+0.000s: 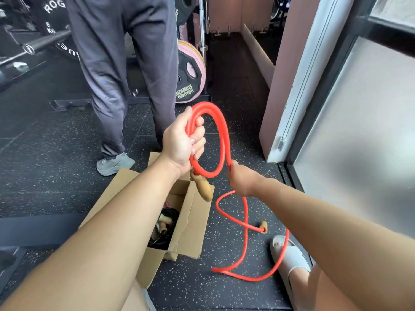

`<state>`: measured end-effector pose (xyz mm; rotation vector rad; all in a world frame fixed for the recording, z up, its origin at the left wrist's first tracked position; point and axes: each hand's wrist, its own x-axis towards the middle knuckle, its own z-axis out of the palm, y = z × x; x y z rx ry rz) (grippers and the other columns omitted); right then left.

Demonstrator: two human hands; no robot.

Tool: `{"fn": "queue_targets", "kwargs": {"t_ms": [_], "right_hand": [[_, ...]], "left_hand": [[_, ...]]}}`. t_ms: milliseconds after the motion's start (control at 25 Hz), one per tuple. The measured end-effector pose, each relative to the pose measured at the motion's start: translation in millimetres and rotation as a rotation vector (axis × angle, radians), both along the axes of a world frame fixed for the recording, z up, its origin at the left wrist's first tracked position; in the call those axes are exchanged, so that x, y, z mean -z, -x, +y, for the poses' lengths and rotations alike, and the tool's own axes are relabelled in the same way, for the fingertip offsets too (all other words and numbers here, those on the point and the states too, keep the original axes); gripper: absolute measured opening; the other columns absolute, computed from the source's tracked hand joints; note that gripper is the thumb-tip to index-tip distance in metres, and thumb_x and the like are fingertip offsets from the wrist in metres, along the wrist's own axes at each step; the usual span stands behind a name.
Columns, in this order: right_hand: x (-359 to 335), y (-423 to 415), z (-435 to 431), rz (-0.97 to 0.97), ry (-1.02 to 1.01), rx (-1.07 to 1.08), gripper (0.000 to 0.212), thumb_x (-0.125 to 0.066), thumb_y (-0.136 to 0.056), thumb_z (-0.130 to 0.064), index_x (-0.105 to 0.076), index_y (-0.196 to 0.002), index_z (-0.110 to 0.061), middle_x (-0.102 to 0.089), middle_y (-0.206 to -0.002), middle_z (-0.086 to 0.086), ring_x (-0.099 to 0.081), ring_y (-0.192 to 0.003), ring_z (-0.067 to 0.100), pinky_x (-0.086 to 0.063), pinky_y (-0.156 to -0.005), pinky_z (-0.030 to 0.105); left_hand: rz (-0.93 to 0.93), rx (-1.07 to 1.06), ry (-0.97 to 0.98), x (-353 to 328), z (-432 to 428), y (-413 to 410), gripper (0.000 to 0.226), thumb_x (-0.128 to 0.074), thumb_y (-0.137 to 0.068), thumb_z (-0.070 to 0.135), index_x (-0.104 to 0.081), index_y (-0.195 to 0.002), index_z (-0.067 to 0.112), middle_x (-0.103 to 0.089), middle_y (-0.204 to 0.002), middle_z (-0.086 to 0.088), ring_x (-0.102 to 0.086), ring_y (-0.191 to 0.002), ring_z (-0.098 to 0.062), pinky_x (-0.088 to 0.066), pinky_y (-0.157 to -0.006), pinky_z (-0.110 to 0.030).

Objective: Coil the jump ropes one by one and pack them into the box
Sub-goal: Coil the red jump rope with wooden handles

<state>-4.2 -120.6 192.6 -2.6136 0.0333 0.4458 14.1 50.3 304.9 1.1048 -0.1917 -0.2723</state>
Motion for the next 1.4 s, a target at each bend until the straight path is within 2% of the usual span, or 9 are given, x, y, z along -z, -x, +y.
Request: {"fn": "queue_targets", "kwargs": {"t_ms": [120,400,480,560,640,720,960,1160,1400], "right_hand": [[-14,6,16,-0.072,0.172,-0.027,0.044,-0.044,-0.099,-0.007,-0.032,-0.140,0.001,-0.063,-0.110,0.019,-0.065,-0.099,0.038,-0.046,-0.072,0.039],[-25,29,59,-0.283,0.525,-0.337,0.073,-0.039,-0.095,-0.004,0.003,-0.151,0.015,-0.059,-0.122,0.022,-0.069,-0.101,0.034,-0.057,-0.078,0.043],[-35,36,68,-0.302,0.568,-0.378,0.068,-0.039,-0.096,-0.002,-0.004,-0.153,0.013,-0.061,-0.121,0.019,-0.069,-0.101,0.034,-0.053,-0.071,0.041],[-50,41,69,-0.258,0.501,-0.363,0.050,-0.037,-0.097,0.000,-0.033,-0.147,0.005,-0.064,-0.118,0.015,-0.067,-0.102,0.035,-0.044,-0.064,0.038],[-63,44,66,-0.219,0.385,-0.348,0.024,-0.039,-0.096,-0.001,-0.054,-0.114,-0.010,-0.061,-0.093,0.010,-0.063,-0.089,0.034,-0.037,-0.063,0.035],[-69,43,64,-0.286,0.433,-0.418,0.010,-0.045,-0.097,-0.008,-0.054,-0.097,-0.013,-0.051,-0.077,0.007,-0.063,-0.084,0.035,-0.037,-0.061,0.033],[-78,43,52,-0.570,0.560,-0.753,0.034,-0.051,-0.101,-0.038,-0.065,-0.114,-0.010,-0.070,-0.100,0.011,-0.066,-0.091,0.033,-0.036,-0.064,0.034],[-69,37,41,-0.984,0.370,-0.854,0.035,-0.087,-0.068,-0.046,-0.069,-0.071,-0.015,-0.065,-0.059,0.002,-0.060,-0.048,0.026,-0.039,-0.046,0.026],[-61,34,30,-1.082,0.194,-0.886,0.041,-0.080,-0.076,-0.055,-0.063,-0.069,-0.017,-0.065,-0.063,-0.001,-0.060,-0.057,0.027,-0.049,-0.054,0.035]], "left_hand": [[-0.003,-0.113,0.021,5,-5,-2,0.042,-0.033,-0.103,0.044,-0.048,-0.075,0.017,-0.025,-0.042,0.007,-0.019,-0.030,-0.009,-0.017,-0.034,-0.020],[-0.117,-0.345,-0.173,21,-13,-16,0.039,-0.045,-0.085,0.055,-0.046,-0.074,0.017,-0.036,-0.046,0.007,-0.029,-0.037,-0.010,-0.022,-0.038,-0.022],[-0.184,-0.360,-0.282,29,-13,-18,0.043,-0.045,-0.077,0.061,-0.045,-0.071,0.018,-0.037,-0.047,0.006,-0.030,-0.040,-0.011,-0.023,-0.041,-0.023],[-0.218,-0.366,-0.335,34,-10,-20,0.045,-0.044,-0.075,0.064,-0.045,-0.069,0.020,-0.038,-0.048,0.007,-0.031,-0.043,-0.013,-0.024,-0.045,-0.025],[-0.247,-0.380,-0.411,39,-7,-22,0.045,-0.042,-0.079,0.064,-0.044,-0.069,0.020,-0.040,-0.048,0.006,-0.033,-0.044,-0.016,-0.028,-0.047,-0.028],[-0.281,-0.366,-0.514,43,-5,-23,0.046,-0.037,-0.088,0.061,-0.043,-0.070,0.019,-0.043,-0.046,0.003,-0.039,-0.038,-0.020,-0.037,-0.048,-0.032],[-0.338,-0.088,-0.856,52,-11,-11,0.049,-0.033,-0.095,0.057,-0.048,-0.069,0.019,-0.062,-0.051,-0.001,-0.055,-0.056,-0.018,-0.046,-0.075,-0.041],[-0.070,0.109,-0.833,45,-13,0,0.042,-0.044,-0.102,0.047,-0.058,-0.076,0.017,-0.057,-0.066,0.003,-0.049,-0.069,-0.017,-0.036,-0.068,-0.030],[0.304,0.218,-0.555,43,-15,22,0.041,-0.048,-0.100,0.045,-0.062,-0.071,0.018,-0.058,-0.053,0.004,-0.056,-0.051,-0.010,-0.040,-0.046,-0.018]]}}
